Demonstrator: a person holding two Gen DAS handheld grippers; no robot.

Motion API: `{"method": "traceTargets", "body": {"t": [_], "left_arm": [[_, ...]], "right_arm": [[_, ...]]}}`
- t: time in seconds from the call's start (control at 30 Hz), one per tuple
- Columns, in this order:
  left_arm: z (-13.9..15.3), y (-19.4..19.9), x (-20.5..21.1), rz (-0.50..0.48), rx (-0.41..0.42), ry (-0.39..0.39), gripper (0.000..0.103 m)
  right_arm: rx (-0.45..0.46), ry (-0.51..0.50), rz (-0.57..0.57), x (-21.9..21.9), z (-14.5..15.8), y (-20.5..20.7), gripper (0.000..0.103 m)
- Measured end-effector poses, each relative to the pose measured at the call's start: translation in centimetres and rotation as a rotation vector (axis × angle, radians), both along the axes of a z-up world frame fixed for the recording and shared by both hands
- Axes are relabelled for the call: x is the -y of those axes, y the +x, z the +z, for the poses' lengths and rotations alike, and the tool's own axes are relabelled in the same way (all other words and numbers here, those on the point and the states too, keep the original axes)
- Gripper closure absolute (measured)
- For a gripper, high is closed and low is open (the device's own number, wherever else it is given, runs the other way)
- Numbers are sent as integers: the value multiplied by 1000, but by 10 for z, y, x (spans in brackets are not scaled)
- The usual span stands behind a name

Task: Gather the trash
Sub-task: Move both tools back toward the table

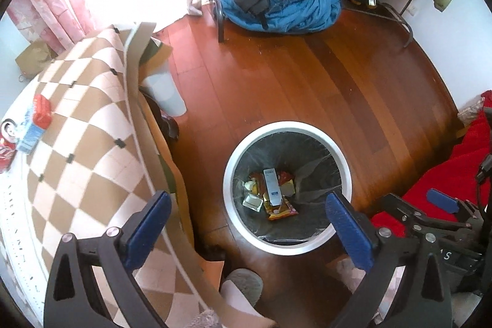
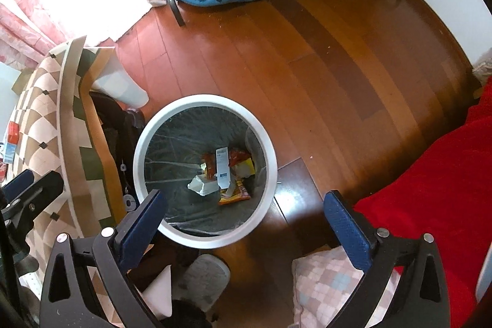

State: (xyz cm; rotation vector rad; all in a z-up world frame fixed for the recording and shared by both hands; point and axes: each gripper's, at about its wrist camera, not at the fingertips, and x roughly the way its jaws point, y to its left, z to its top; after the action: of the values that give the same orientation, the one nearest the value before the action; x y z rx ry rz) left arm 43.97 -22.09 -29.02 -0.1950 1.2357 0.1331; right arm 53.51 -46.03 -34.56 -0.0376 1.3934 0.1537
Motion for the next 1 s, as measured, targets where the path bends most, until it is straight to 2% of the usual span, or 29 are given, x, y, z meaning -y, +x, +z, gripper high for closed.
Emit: {"method": "traceTargets", "body": {"t": [0.37,0.57,0.7,0.8,0.9,1.0], "left_arm": [[68,-39,-16,-6,111,-7,0],[120,-61,-54,22,208,-13,0],[150,-78,-106,87,263,-2,0],[160,-94,-165,175,273,10,0],[150,-113,-236,297,243,49,0],[127,-137,-315,427,193,119,0]], "right_arm": [[102,-6,-3,-11,83,-36,0],[165,49,-14,-33,138,-58,0],[220,106,-1,-69,180,-67,0],[236,157,43,-117,202,-68,0],[217,188,127,-183,204,-68,0],[160,205,201,-258,187,-65,0]]}}
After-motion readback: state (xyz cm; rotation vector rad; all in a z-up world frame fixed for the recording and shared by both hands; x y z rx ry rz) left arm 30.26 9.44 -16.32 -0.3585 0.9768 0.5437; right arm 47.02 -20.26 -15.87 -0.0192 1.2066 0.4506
